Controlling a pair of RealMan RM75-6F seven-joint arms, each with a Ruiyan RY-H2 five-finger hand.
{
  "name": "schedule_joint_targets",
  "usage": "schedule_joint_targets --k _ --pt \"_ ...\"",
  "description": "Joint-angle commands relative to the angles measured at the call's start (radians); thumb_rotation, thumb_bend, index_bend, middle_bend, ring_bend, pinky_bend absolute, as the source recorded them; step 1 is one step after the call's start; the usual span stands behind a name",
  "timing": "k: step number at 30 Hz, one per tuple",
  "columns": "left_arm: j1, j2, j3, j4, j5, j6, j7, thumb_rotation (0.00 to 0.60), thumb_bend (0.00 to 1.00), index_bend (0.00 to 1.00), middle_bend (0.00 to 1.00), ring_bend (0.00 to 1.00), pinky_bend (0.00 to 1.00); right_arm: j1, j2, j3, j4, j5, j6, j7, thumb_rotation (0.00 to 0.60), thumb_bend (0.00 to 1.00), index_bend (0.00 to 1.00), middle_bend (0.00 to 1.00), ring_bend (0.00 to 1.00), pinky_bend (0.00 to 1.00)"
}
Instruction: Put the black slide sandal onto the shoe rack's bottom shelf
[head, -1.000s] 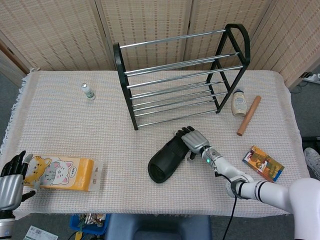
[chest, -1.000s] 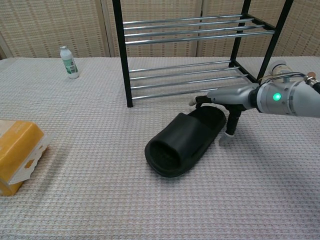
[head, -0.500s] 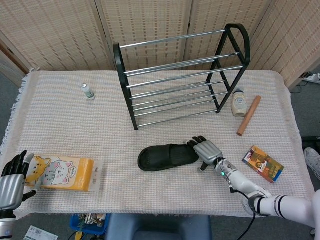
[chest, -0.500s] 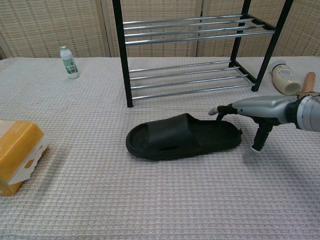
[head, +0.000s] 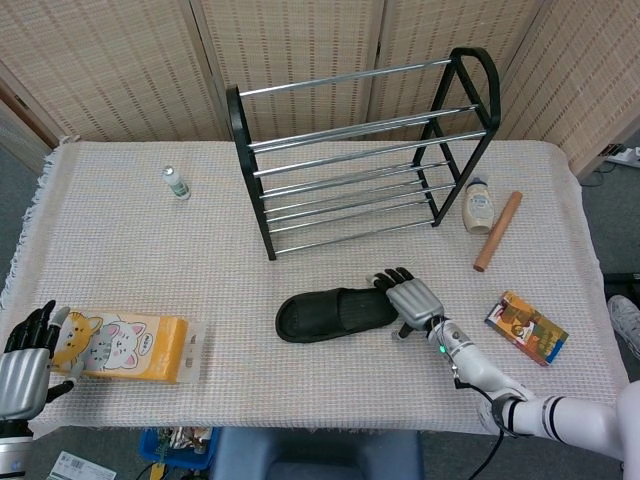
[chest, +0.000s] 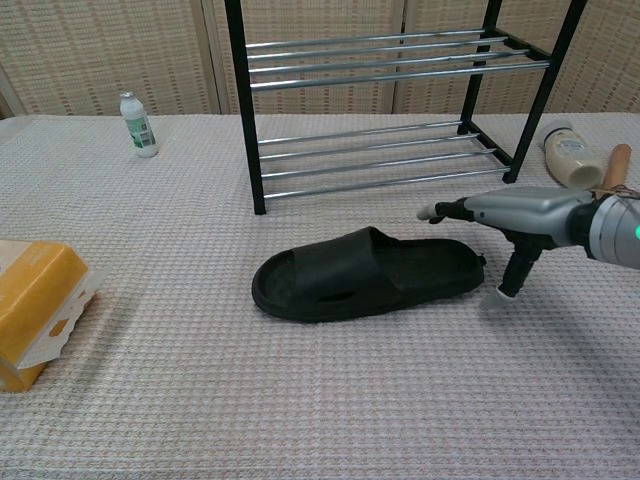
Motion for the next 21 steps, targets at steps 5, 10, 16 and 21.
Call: schedule_joint_targets --k 5,10,16,21 --pt "-0.002 -0.004 0.001 0.009 -0.002 -0.007 -0.005 0.600 0.32 0.10 0.00 0.00 0.15 0.029 -0.038 0.008 0.007 0.030 -0.019 -0.040 0.600 0.08 0.00 0.06 0.00 0.04" --pt "-0.005 -0.005 0.000 0.015 -0.001 -0.011 -0.011 0.600 0.32 0.10 0.00 0.00 0.15 0.037 -0.070 0.020 0.035 0.043 -0.021 -0.028 0.600 0.11 0.00 0.07 0.00 0.05" --pt "-0.005 -0.003 -0.001 0.023 -0.003 -0.012 -0.018 0.600 0.32 0.10 0.00 0.00 0.15 0.038 -0.111 0.029 0.077 0.031 -0.015 -0.001 0.600 0.14 0.00 0.09 0.00 0.09" --pt "-0.004 -0.003 0.000 0.025 -0.003 -0.011 -0.021 0.600 0.32 0.10 0.00 0.00 0.15 0.036 -0.136 0.033 0.098 0.011 -0.012 0.028 0.600 0.16 0.00 0.10 0.00 0.12"
